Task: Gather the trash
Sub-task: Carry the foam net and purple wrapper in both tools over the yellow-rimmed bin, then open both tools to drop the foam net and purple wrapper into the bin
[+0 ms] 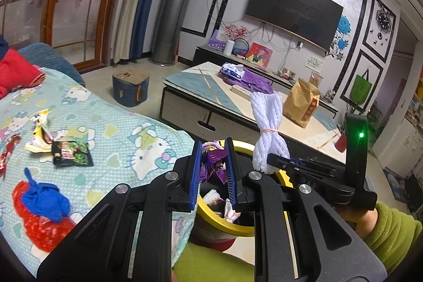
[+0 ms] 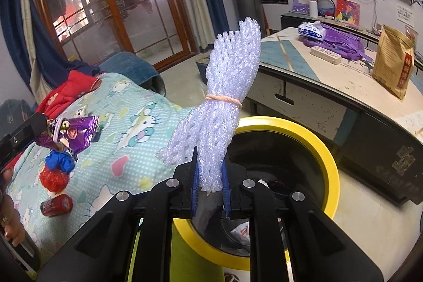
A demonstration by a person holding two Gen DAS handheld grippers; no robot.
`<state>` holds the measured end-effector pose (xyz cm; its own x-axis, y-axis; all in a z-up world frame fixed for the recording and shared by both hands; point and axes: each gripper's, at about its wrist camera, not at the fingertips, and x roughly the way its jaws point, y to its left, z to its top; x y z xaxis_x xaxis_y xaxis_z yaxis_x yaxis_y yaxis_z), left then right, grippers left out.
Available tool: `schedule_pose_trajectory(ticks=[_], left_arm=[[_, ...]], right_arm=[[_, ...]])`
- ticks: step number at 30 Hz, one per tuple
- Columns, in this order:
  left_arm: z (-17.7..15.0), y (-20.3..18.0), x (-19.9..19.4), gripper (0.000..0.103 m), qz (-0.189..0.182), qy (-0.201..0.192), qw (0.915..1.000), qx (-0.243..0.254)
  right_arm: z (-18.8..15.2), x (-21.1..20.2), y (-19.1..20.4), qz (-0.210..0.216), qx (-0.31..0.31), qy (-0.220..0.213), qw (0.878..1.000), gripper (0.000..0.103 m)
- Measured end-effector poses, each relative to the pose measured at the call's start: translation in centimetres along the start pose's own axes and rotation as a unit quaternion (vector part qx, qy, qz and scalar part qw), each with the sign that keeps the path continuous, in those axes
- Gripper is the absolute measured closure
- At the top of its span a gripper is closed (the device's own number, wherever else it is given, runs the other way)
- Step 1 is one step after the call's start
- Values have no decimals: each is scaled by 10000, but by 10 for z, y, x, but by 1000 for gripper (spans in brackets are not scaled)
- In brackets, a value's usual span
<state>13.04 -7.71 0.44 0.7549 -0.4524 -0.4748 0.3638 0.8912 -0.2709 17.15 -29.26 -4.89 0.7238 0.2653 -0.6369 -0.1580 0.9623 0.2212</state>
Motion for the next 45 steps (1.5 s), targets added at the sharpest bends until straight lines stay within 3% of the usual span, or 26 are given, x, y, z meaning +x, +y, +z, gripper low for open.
schedule_pose_trajectory(ticks=[22, 34, 45], left_arm=[[-16, -38, 65, 91, -396, 519, 9967, 488], [-32, -43, 106, 91, -514, 965, 9922, 602], [-38, -40, 119, 90, -523, 1167, 9904, 530]], right_arm=[[-18, 18, -51, -258, 520, 377, 9976, 89], [-25, 29, -74, -320, 795, 657, 9941, 87], [-27, 33, -80, -343, 941, 739, 9922, 85]])
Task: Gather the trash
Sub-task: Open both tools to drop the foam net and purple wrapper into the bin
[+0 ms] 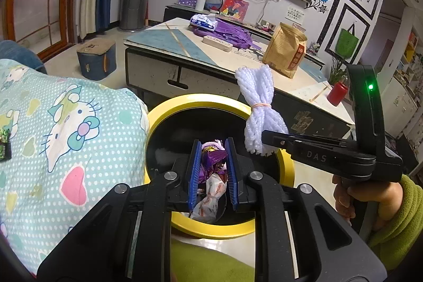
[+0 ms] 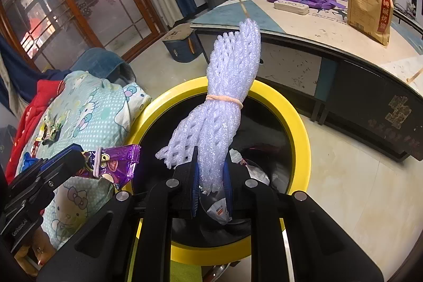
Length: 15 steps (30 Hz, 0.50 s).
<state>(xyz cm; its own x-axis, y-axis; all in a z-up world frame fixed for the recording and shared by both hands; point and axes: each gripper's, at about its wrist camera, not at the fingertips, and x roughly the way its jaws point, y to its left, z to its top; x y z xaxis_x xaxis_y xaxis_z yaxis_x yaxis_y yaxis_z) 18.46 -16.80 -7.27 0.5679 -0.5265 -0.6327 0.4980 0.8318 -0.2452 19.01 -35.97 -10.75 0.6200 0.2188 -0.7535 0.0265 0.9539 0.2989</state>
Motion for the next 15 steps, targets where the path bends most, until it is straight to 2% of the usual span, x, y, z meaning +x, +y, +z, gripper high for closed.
schedule_pose_trajectory(ticks=[7, 13, 15], left_arm=[[-3, 2, 4, 88, 51, 66, 9999, -86], [-5, 2, 2, 72, 63, 66, 9999, -142], [-5, 2, 1, 59, 84, 53, 9998, -150]], right_arm=[[0, 0, -5, -22, 121, 8, 9999, 77], [2, -3, -11, -92, 272, -85, 9996, 67], [3, -6, -14, -125, 336, -130, 9993, 64]])
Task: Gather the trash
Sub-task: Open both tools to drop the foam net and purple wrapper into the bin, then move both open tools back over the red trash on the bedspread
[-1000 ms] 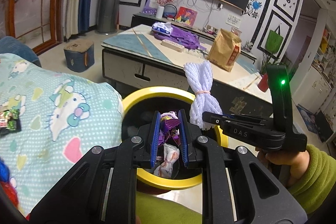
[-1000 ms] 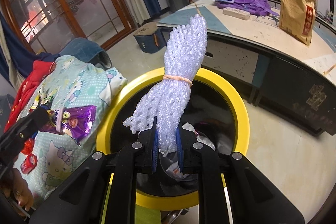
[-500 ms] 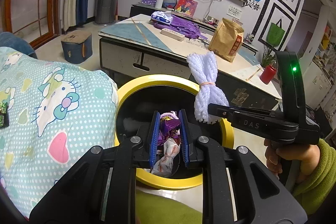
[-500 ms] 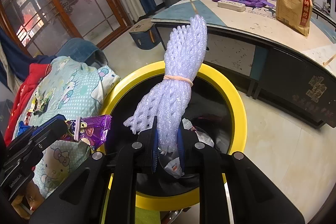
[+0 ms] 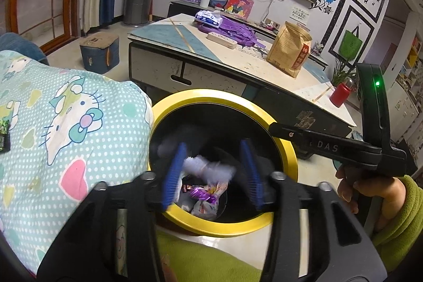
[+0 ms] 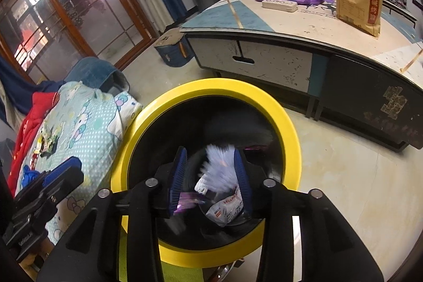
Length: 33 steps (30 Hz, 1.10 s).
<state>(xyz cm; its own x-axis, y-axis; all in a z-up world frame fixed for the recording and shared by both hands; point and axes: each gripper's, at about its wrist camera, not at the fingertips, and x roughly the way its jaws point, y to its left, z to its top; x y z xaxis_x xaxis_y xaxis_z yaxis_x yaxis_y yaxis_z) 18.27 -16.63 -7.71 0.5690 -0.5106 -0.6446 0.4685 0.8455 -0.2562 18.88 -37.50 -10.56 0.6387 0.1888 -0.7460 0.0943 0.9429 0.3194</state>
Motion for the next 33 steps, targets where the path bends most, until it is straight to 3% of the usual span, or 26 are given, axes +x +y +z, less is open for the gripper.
schedule_pose_trajectory(ticks=[2, 6, 11, 26, 33], left_arm=[[0, 2, -2, 51, 17, -24, 10000, -27], [2, 7, -10, 11, 60, -115, 9998, -175], [6, 14, -24, 11, 141, -266, 9991, -314], [8, 26, -76, 11, 780, -774, 9930, -433], [8, 39, -101, 11, 968, -1041, 9880, -598]], right_arm=[[0, -1, -2, -10, 31, -24, 10000, 63], [1, -4, -3, -40, 61, -75, 9999, 59], [2, -7, -1, -59, 59, -156, 9998, 54], [8, -32, 32, 167, -349, -582, 9976, 53], [6, -47, 56, 357, -613, -752, 9946, 43]])
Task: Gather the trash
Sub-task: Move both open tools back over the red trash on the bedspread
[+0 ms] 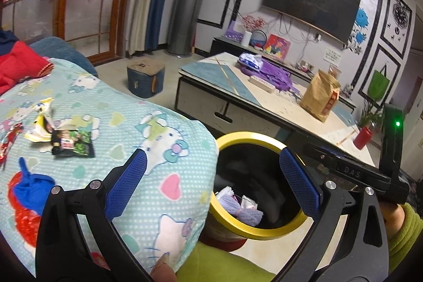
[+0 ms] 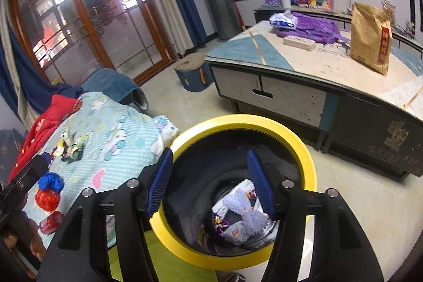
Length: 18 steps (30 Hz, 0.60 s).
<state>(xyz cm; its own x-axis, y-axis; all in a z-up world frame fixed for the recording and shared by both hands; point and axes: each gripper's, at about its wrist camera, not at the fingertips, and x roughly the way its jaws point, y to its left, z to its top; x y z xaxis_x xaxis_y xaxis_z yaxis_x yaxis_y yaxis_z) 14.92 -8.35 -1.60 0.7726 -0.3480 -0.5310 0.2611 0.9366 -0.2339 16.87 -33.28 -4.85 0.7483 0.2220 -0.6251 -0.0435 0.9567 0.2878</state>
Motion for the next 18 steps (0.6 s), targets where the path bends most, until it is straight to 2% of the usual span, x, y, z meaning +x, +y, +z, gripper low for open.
schedule_pose_trajectory(ticks=[11, 18], left_arm=[[5, 25, -31, 11, 350, -338, 9986, -208], [7, 46, -49, 11, 536, -474, 9966, -416]], right_arm=[[-3, -16, 50, 469, -759, -206, 9958, 30], [-13, -20, 80, 779, -1122, -194, 9904, 27]])
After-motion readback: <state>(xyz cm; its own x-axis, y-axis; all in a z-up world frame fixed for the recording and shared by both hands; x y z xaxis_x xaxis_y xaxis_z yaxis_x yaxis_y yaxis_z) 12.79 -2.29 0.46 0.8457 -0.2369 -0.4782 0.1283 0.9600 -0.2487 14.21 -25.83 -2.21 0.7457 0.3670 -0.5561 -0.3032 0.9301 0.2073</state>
